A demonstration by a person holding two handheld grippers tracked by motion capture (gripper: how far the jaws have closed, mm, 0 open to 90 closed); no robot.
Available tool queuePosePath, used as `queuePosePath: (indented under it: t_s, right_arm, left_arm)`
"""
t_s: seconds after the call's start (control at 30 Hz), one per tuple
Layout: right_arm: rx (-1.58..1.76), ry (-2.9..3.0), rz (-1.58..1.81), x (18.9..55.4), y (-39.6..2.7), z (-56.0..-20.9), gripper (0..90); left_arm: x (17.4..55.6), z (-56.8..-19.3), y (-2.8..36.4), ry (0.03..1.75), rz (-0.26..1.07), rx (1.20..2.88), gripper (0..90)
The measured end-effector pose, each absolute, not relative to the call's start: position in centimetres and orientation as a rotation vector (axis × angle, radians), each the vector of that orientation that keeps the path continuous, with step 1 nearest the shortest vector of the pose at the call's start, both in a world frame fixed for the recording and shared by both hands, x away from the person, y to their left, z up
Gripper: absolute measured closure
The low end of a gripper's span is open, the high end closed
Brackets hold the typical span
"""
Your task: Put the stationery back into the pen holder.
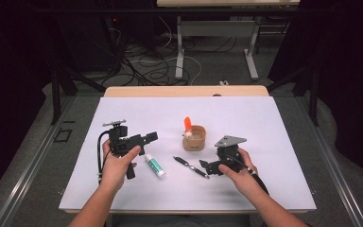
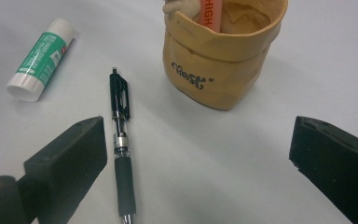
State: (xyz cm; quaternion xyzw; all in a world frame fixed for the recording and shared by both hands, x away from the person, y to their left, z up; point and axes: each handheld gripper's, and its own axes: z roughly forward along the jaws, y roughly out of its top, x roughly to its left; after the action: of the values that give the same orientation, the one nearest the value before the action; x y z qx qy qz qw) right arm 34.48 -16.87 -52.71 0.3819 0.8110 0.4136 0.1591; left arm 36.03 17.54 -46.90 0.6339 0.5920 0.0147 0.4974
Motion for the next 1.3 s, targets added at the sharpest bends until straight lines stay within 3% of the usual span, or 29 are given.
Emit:
queuePosePath:
  t_s: [0.4,0.53,0.7,0.9,1.3]
  right_arm:
    - [1.085,2.322,1.182,34.6,-16.9,-52.8,5.6]
    - [1.086,2.333,1.176,34.5,-16.9,-52.8,5.9]
    - [1.095,2.342,1.162,34.5,-17.0,-52.7,6.4]
    - [1.096,2.335,1.180,34.6,-17.0,-52.8,6.8]
    - [1.093,2.335,1.179,34.6,-16.9,-52.9,7.0]
  left_arm:
    - [35.6,-48.9,18.6,1.494,0.019,1.580,16.3]
    - [35.5,-49.3,18.5,1.515,-0.002,1.565,22.6]
    - [35.4,-49.9,18.7,1.555,-0.034,1.548,23.7]
    - [35.3,-50.2,19.5,1.595,-0.084,1.549,35.2]
    - [35.3,-52.4,19.4,1.721,-0.167,1.447,35.7]
